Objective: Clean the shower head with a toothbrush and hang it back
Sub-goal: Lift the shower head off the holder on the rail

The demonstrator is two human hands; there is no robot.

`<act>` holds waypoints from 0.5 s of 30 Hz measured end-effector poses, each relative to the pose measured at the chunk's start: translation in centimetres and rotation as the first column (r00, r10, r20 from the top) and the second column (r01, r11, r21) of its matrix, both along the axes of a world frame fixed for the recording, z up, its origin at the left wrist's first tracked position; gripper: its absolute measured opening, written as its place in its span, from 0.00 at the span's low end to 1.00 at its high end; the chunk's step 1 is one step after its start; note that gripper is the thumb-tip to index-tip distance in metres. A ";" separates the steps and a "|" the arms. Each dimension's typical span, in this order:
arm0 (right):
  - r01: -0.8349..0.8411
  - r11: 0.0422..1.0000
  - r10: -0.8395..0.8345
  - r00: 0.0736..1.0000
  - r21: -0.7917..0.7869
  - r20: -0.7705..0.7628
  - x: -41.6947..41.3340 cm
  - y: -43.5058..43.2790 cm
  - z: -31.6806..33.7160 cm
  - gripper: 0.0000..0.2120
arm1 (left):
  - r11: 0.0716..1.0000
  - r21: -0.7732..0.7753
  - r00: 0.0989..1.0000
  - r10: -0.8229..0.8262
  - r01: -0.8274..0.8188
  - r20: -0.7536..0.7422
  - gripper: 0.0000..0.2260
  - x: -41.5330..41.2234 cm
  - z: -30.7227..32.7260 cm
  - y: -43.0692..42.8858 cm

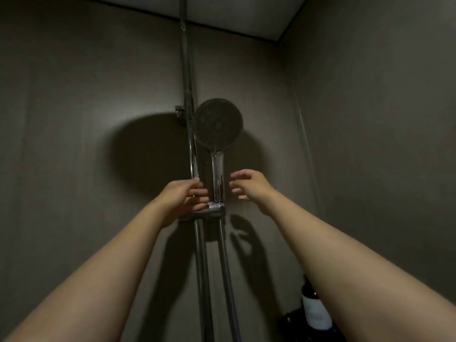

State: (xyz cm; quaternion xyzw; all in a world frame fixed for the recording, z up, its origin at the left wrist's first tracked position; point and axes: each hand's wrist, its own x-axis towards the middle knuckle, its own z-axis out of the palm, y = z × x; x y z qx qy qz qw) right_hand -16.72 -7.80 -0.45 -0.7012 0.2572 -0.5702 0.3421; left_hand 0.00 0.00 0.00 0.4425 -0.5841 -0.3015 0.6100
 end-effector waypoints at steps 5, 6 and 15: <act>-0.083 0.996 0.083 0.997 0.017 -0.001 1.5 -3.0 0.6 0.23 | 0.978 -0.113 0.955 0.197 -0.175 0.224 0.13 -1.0 0.7 -2.4; -0.111 0.994 0.111 0.994 0.007 -0.013 1.9 -3.2 0.6 0.22 | 0.968 -0.140 0.936 0.240 -0.210 0.257 0.14 -1.5 0.7 -2.8; -0.193 0.975 0.188 0.981 -0.112 -0.058 2.8 -5.2 0.8 0.18 | 0.843 -0.310 0.705 0.538 -0.439 0.462 0.20 -3.6 1.6 -5.1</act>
